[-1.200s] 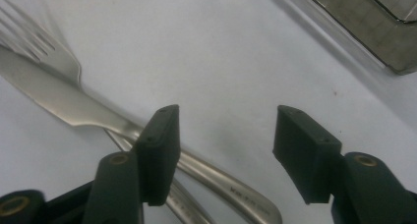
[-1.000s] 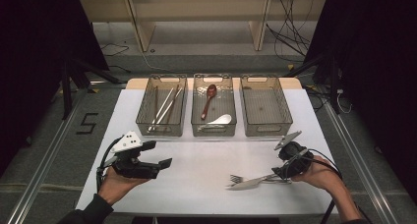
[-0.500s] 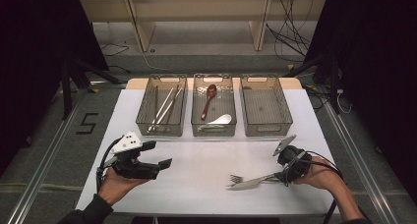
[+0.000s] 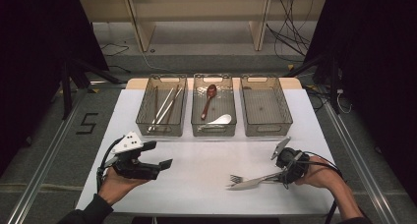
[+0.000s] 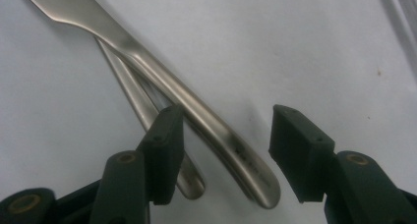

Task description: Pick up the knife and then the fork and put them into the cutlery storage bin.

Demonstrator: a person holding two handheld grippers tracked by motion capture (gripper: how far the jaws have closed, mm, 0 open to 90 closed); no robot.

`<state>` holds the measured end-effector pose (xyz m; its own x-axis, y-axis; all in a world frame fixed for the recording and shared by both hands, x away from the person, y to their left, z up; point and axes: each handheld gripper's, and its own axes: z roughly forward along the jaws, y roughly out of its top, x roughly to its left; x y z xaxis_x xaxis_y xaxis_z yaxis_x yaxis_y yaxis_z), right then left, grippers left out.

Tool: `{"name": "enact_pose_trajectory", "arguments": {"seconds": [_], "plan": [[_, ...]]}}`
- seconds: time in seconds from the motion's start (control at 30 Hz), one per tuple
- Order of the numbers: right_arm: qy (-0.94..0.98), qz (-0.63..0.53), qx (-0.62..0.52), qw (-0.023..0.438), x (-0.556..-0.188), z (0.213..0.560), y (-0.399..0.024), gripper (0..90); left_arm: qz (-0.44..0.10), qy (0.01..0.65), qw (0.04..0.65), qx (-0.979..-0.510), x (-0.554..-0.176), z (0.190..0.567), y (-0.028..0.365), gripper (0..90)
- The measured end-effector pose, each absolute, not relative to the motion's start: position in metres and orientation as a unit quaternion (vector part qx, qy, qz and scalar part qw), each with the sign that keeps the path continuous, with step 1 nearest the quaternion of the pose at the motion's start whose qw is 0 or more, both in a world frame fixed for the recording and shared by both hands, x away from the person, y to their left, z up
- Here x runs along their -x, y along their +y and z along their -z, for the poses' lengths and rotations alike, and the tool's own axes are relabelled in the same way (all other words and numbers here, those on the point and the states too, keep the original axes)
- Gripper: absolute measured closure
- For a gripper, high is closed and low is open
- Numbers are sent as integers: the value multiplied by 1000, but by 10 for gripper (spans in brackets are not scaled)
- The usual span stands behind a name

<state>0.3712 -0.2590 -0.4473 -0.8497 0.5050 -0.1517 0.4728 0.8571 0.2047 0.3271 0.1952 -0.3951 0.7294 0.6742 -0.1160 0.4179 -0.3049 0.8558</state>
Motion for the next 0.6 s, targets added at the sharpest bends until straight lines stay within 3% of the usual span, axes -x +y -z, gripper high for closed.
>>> {"name": "enact_pose_trajectory", "arguments": {"seconds": [0.17,0.6], "plan": [[963,-79,-244,78,-374,447,-256,527,-133,343,479,-797,-327,395,195,155],[974,-69,-206,69,-375,447,-248,568,-132,344,479,-797,-327,396,194,155]]}}
